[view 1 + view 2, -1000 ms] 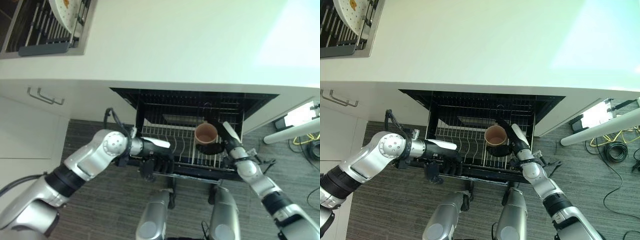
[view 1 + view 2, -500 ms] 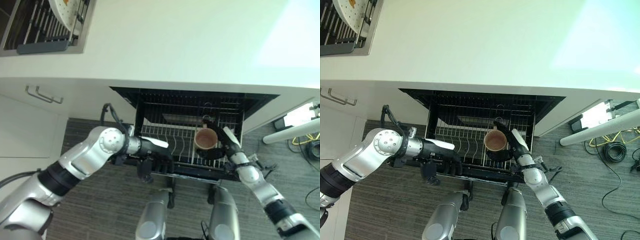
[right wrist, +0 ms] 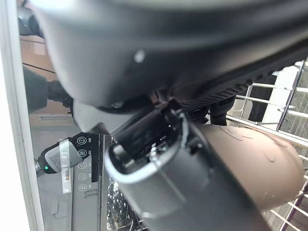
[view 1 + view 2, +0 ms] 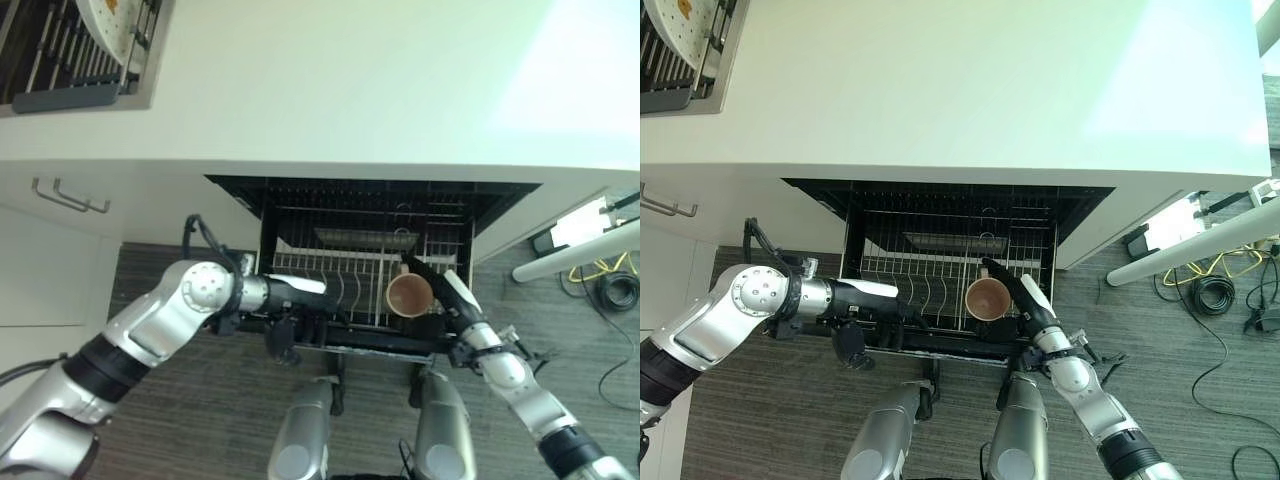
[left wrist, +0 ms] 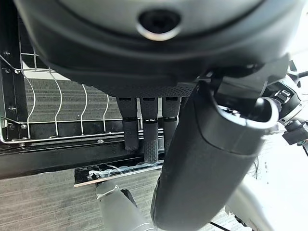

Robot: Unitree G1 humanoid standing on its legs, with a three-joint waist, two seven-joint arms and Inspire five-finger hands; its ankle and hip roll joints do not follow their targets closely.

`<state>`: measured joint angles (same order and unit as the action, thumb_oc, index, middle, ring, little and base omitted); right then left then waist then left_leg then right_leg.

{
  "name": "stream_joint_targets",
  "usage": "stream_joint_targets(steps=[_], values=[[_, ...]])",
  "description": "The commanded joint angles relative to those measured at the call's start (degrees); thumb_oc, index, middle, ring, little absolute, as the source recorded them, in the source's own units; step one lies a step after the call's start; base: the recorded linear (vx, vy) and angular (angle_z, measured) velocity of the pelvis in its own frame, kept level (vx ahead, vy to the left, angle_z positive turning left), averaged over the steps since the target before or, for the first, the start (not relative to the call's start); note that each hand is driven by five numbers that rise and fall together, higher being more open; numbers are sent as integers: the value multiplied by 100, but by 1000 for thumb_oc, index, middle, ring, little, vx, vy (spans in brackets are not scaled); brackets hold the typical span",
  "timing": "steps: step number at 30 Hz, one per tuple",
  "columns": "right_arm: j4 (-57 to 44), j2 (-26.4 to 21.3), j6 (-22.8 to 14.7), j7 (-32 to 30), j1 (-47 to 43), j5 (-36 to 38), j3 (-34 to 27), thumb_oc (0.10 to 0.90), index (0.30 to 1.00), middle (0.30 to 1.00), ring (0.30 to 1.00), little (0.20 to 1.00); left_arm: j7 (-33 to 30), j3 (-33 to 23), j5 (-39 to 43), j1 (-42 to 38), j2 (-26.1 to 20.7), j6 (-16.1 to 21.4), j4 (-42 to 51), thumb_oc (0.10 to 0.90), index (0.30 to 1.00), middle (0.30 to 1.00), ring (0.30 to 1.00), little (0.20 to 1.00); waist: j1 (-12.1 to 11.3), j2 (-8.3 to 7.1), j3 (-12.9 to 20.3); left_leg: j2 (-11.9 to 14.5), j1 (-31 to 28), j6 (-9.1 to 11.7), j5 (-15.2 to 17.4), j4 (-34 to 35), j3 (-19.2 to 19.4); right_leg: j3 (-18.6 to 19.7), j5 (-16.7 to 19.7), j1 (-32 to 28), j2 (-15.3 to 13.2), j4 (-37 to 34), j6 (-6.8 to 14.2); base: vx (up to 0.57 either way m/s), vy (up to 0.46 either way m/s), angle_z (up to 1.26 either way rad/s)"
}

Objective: Place the dishes in the dishwasher.

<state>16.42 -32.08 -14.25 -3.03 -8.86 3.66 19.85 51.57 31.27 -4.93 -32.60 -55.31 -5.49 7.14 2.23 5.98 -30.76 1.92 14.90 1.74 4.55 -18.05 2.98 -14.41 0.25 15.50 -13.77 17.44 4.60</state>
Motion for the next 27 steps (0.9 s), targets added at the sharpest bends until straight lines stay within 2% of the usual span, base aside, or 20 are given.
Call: stream_joint_targets(steps=[1,2,3,4,6,7,8,9,10,11,12,13,16,17,19,27], values=[[-657,-347,-510,-165,45,190,-375,800,900,900,900,900,-109,-301,-235,368,-436,294,176,800,900,900,900,900,125,-5,99,66,-393,-324,276,86,597,472,-448,-412,271,-25,222,0,0,0],[-725,-391,-472,-173,53,191,-387,800,900,900,900,900,-151,-317,-241,427,-427,361,109,800,900,900,900,900,131,-2,109,67,-397,-324,284,86,591,471,-454,-417,268,-25,222,0,0,0],[-809,-437,-751,-386,42,165,-429,800,900,900,900,900,-202,-329,-319,513,-365,418,53,800,900,900,900,900,139,7,111,78,-412,-328,285,86,579,475,-463,-436,267,-25,206,21,33,-4],[-1082,-598,-1089,-600,30,-247,-460,800,900,900,900,900,-329,-322,-336,688,-343,494,-18,800,900,900,900,900,157,13,122,63,-445,-345,304,86,550,476,-478,-466,273,-25,212,14,28,-5],[-1171,-666,-836,-478,21,7,-465,800,900,900,900,900,-382,-328,-360,734,-327,606,-118,800,900,900,900,900,161,13,123,54,-431,-344,313,86,542,481,-489,-454,268,-25,215,-14,14,-11],[-1167,-703,-992,-628,-9,93,-449,800,900,900,900,900,-412,-322,-408,753,-299,664,-170,800,900,900,900,900,156,15,113,61,-420,-341,304,86,537,490,-491,-450,265,-25,203,-5,30,-13],[-1117,-720,-1854,-989,-62,-356,-481,800,900,900,900,900,-609,-213,-536,903,-168,732,-254,800,900,900,900,900,169,54,122,50,-455,-350,323,86,486,493,-528,-483,277,-25,190,6,46,-9],[-1147,-766,-1827,-823,-77,-244,-441,800,900,900,900,900,-710,-166,-496,922,-130,810,-383,800,900,900,900,900,179,65,130,35,-457,-354,331,86,495,498,-533,-478,270,-25,199,-17,67,-4],[-1191,-830,-1594,-480,-128,159,-412,800,900,900,900,900,-776,-131,-495,882,-73,873,-491,800,900,900,900,900,183,77,121,16,-434,-353,334,86,507,495,-541,-450,250,-25,194,-60,56,-6],[-1174,-853,-1841,-664,-194,221,-370,800,900,900,900,900,-844,-86,-614,898,29,911,-532,800,900,900,900,900,174,101,111,18,-417,-345,326,86,505,495,-555,-440,238,-25,172,-39,53,-8],[-1112,-823,-1814,-519,-162,285,-351,800,900,900,900,900,-962,-5,-617,975,61,968,-590,800,900,900,900,900,186,128,143,14,-449,-333,338,86,478,488,-573,-464,243,-25,177,-11,47,-7],[-1126,-838,-1523,-306,-147,489,-347,800,900,900,900,900,-980,-19,-594,992,85,1016,-639,800,900,900,900,900,191,137,142,3,-458,-332,341,86,491,479,-577,-469,228,-25,178,-11,59,-4],[-1049,-860,-1572,-191,-130,507,-290,800,900,900,900,900,-1071,21,-632,1026,149,1082,-694,800,900,900,900,900,215,197,151,14,-459,-302,345,86,522,451,-596,-463,206,-25,169,-32,51,-5],[-1079,-872,-1279,75,-98,697,-262,800,900,900,900,900,-1107,43,-578,1038,131,1097,-717,800,900,900,900,900,228,204,170,13,-466,-290,351,86,526,452,-606,-466,200,-25,177,-16,33,-5],[-1096,-877,-1481,-27,-118,630,-193,800,900,900,900,900,-1213,130,-605,1033,186,1096,-772,800,900,900,900,900,253,234,176,34,-478,-272,343,86,549,455,-616,-469,196,-25,161,-21,43,-12],[-1256,-867,-1507,-22,-36,654,-249,800,900,900,900,900,-1255,127,-649,1169,364,1079,-777,800,900,900,900,900,307,337,301,51,-532,-240,372,86,580,471,-662,-497,197,-25,160,-4,17,-3]])
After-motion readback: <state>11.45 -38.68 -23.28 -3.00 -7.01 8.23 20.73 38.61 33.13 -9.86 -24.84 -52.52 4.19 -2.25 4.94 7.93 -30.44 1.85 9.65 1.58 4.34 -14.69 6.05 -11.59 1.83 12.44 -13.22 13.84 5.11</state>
